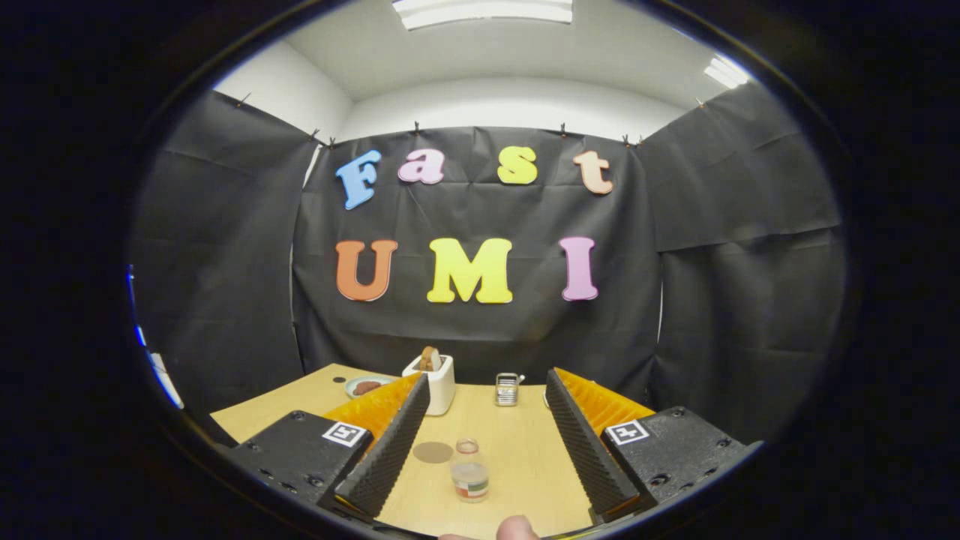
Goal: Take the bottle from table, then pour the juice into the cup, finally place the bottle on the coaster
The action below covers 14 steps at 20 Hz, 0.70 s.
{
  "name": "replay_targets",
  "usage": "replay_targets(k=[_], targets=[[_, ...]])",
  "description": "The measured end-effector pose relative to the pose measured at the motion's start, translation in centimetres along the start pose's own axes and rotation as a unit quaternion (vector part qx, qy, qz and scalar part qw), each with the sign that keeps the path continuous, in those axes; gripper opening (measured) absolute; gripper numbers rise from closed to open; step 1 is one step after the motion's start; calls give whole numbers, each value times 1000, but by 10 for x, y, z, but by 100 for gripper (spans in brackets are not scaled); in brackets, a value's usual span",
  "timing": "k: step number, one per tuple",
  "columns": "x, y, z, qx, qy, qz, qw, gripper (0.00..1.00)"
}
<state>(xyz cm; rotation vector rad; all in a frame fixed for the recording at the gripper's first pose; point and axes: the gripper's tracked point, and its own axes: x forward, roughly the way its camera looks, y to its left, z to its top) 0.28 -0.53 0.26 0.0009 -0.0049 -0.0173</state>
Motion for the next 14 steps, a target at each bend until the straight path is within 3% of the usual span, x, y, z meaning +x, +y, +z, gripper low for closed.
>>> replay_targets(k=[14], targets=[[8,-4,-8,6,-11,-4,1000,100]])
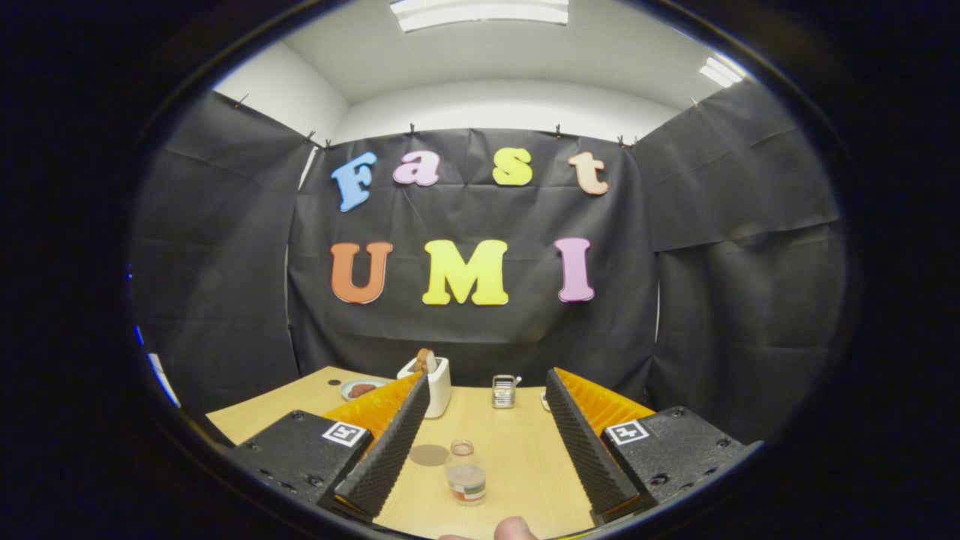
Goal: Take the bottle from table, then pour the juice into the cup, finally place the bottle on the coaster
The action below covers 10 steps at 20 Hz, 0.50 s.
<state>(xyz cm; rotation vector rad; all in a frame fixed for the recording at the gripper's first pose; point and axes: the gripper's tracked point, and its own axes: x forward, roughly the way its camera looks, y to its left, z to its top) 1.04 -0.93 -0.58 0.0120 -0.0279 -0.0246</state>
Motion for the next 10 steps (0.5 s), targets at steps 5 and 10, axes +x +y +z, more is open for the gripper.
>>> replay_targets(k=[5,10], targets=[[1,-4,-5,6,-20,-2,1000,100],[4,-3,-32,27,-29,9,999,100]])
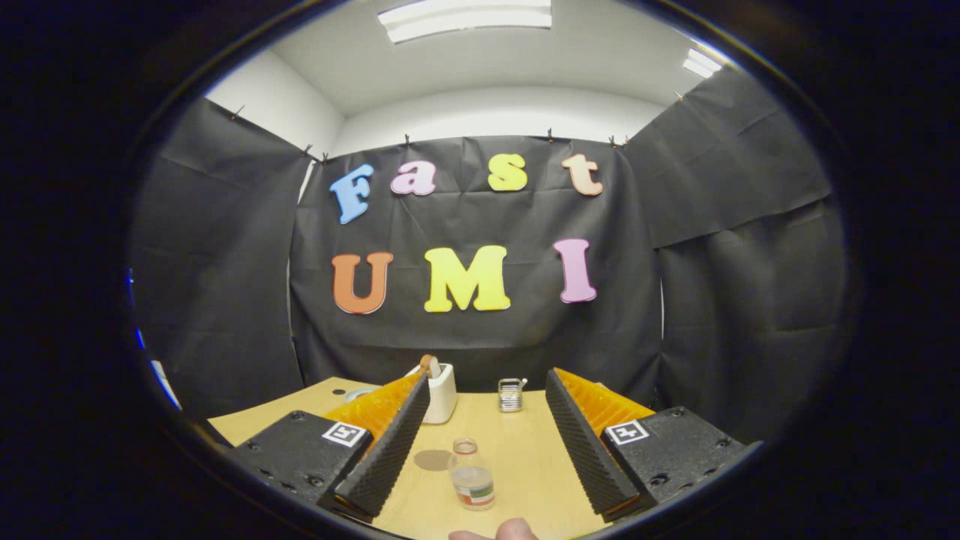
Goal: Take the bottle from table, then pour the juice into the cup, finally place the bottle on the coaster
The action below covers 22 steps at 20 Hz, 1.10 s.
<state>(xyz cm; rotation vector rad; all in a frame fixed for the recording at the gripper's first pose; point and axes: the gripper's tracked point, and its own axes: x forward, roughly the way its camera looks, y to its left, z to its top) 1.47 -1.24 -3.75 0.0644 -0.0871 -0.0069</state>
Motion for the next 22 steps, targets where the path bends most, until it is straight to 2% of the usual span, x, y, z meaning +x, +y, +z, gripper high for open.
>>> replay_targets(k=[6,13,22], targets=[[4,4,-64,-6,10,17,1000,100],[15,0,-147,-7,52,6,999,100],[37,6,-216,-25,98,6,995,100]])
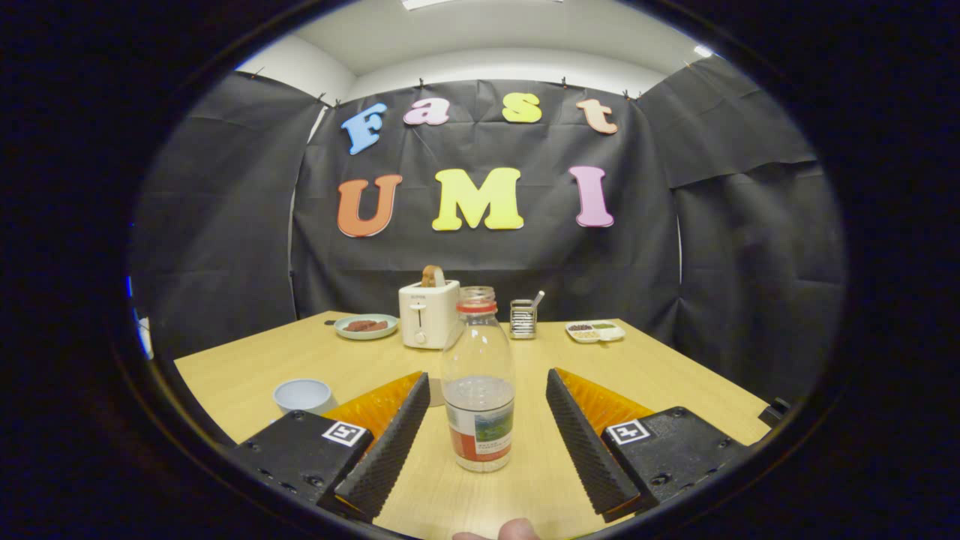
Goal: Take the bottle from table, then pour the juice into the cup, finally place the bottle on the coaster
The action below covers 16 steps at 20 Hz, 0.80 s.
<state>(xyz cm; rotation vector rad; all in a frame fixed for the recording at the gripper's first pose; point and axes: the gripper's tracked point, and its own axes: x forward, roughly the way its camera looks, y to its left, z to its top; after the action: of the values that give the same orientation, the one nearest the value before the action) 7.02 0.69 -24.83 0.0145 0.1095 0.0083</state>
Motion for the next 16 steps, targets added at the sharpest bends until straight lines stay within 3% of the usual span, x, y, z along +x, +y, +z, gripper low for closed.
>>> replay_targets(k=[14,16], targets=[[55,12,-28,32,45,-8,998,100],[57,12,-27,37,44,-11,998,94]])
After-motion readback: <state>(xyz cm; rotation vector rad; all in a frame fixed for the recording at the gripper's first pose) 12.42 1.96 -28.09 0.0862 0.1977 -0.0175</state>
